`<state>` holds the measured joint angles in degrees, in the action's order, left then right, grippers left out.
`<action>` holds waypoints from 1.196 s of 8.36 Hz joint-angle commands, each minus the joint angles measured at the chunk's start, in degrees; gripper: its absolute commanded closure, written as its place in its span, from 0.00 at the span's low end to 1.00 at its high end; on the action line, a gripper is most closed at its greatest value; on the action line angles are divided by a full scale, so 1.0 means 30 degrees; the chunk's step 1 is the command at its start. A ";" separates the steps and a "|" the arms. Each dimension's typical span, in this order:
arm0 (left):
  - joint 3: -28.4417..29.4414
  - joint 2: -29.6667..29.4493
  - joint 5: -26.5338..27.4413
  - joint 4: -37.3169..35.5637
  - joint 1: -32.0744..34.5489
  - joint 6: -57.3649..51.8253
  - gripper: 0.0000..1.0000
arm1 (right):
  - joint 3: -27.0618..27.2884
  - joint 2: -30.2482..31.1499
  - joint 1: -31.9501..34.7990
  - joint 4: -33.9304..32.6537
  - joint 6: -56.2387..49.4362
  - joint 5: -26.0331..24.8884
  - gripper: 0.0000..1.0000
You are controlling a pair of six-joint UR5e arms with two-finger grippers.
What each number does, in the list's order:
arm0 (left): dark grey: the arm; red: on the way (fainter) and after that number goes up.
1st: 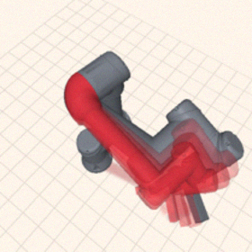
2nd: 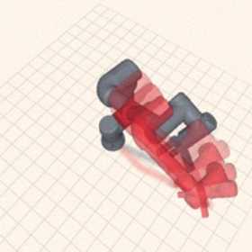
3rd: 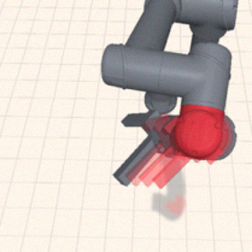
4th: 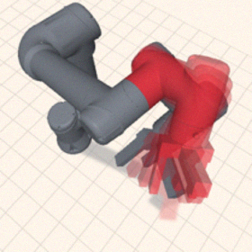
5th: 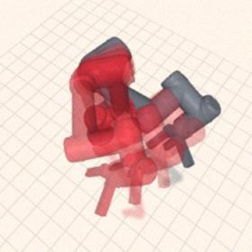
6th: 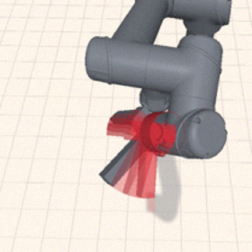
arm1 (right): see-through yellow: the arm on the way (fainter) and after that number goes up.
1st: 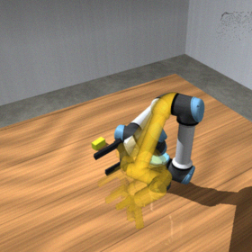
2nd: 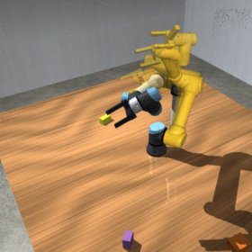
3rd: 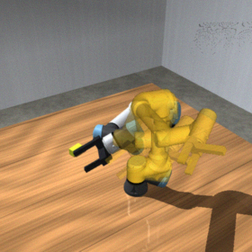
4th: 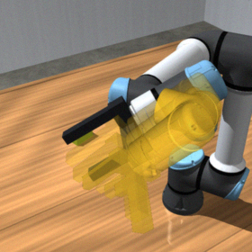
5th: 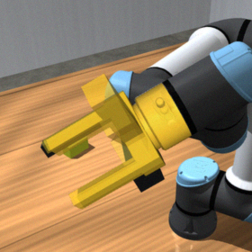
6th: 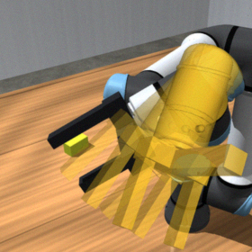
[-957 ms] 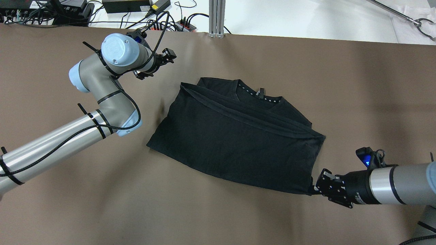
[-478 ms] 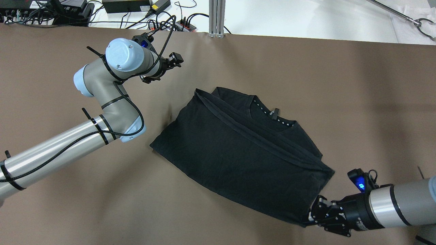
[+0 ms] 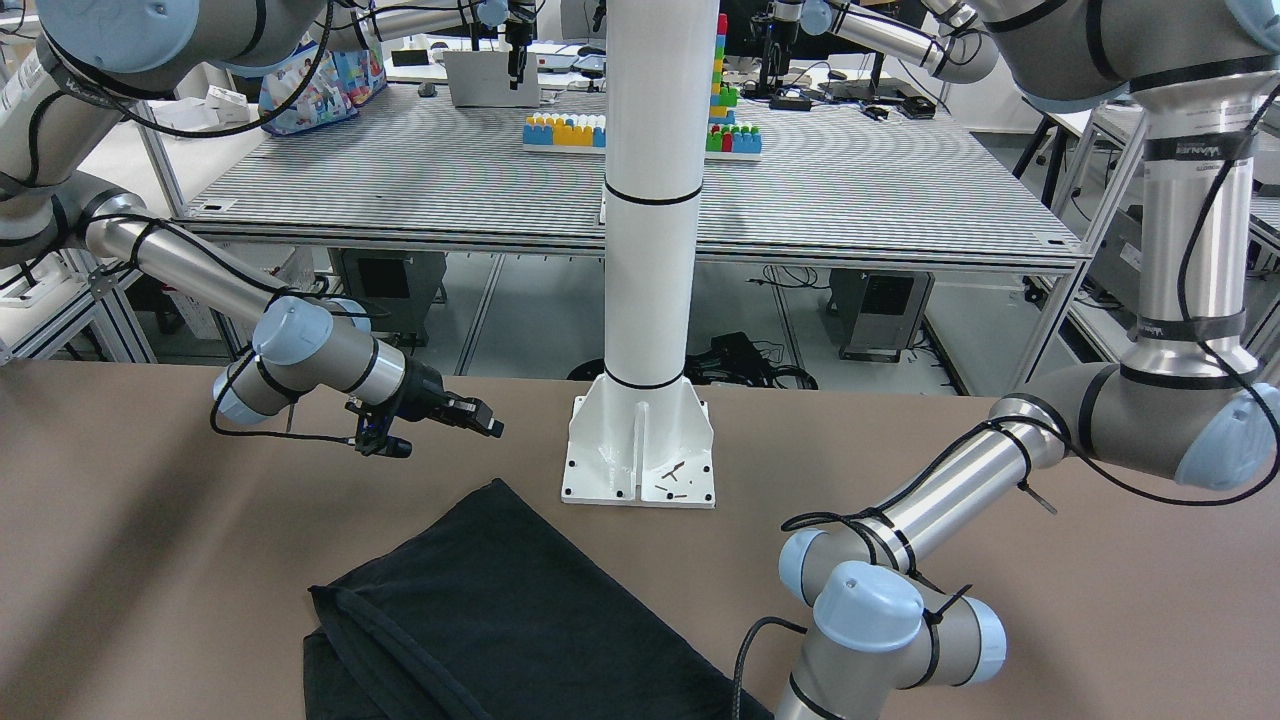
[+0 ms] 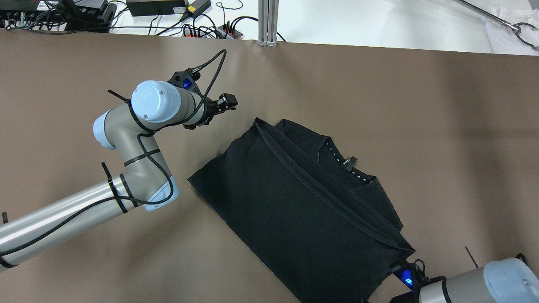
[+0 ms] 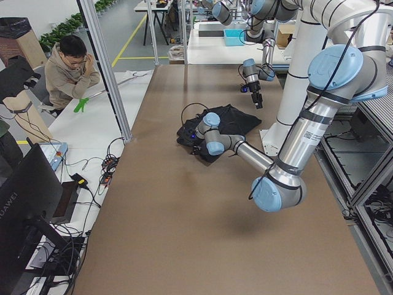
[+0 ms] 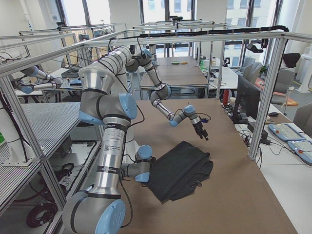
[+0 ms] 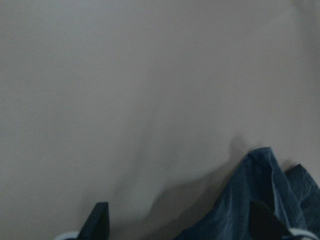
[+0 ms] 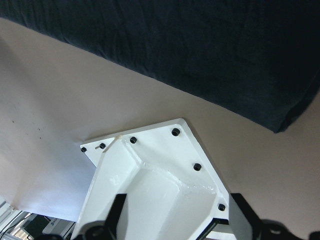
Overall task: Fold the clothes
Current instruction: 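Pull the folded shirt with the right gripper, rotating it on the table, then grasp the shirt corner nearest the left gripper with the left gripper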
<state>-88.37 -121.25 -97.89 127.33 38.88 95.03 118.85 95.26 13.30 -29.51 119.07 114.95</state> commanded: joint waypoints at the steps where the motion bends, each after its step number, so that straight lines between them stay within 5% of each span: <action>1: -0.2741 0.3059 0.0459 0.0037 -0.1500 0.0576 0.00 | -0.0297 -0.0111 0.0105 -0.0037 -0.0256 -0.2507 0.05; 7: -0.2537 0.3914 0.2015 0.0272 -0.3645 0.0932 0.14 | -0.0357 -0.0111 0.0370 -0.0008 -0.0287 -0.3454 0.05; 10: -0.2536 0.3796 0.1986 0.0301 -0.3645 0.0932 0.42 | -0.0328 -0.0082 0.0371 -0.0008 -0.0345 -0.3454 0.05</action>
<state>-95.99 -109.69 -91.94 128.15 27.99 97.82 117.81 94.95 14.45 -29.52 118.14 104.59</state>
